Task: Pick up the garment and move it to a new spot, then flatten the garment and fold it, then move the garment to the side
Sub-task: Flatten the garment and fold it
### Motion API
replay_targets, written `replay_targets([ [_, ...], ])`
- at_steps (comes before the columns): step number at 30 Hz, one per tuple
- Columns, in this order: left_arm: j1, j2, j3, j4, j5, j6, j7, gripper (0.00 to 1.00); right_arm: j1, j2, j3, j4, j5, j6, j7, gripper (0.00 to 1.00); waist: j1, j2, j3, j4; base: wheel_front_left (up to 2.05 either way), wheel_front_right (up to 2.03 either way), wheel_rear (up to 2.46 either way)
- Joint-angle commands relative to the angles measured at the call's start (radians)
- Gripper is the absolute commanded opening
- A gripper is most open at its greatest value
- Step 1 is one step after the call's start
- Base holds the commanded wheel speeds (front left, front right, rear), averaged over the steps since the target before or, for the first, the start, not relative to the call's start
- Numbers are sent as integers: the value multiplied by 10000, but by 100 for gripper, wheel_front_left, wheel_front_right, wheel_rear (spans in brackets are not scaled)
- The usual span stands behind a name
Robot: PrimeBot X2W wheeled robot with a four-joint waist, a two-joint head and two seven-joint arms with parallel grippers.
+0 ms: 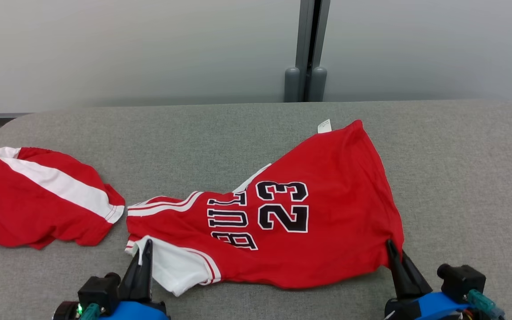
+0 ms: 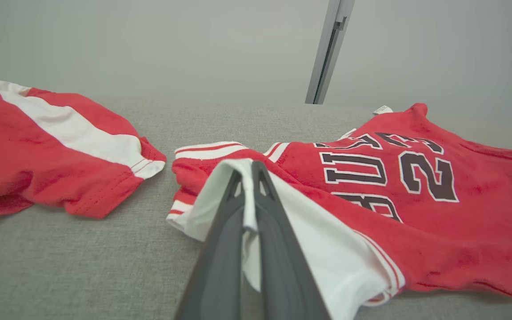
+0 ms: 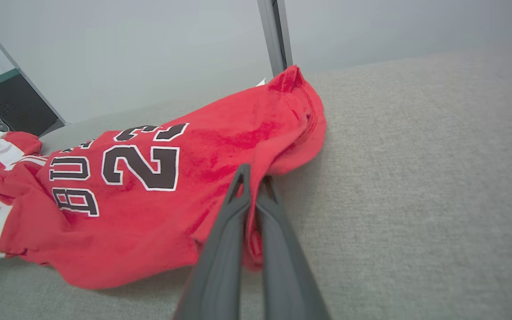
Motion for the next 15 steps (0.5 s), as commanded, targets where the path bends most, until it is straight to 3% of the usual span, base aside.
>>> replay_targets([
  [1,-122,89,11,-180,0,-71,-29,0,-161,-47,21,-193,-42,3,-8,0,-1,-1,45,-14,0,0,0],
  [7,-1368,578,-188,-1080,-10,-56,-29,0,-1459,-527,118,-912,-190,3,-8,0,-1,-1,621,-132,0,0,0],
  [15,-5323,1925,-1046,-1219,-419,-59,584,0,-5585,-1130,801,-547,-302,3,4,0,-1,-1,2484,-479,0,0,0],
])
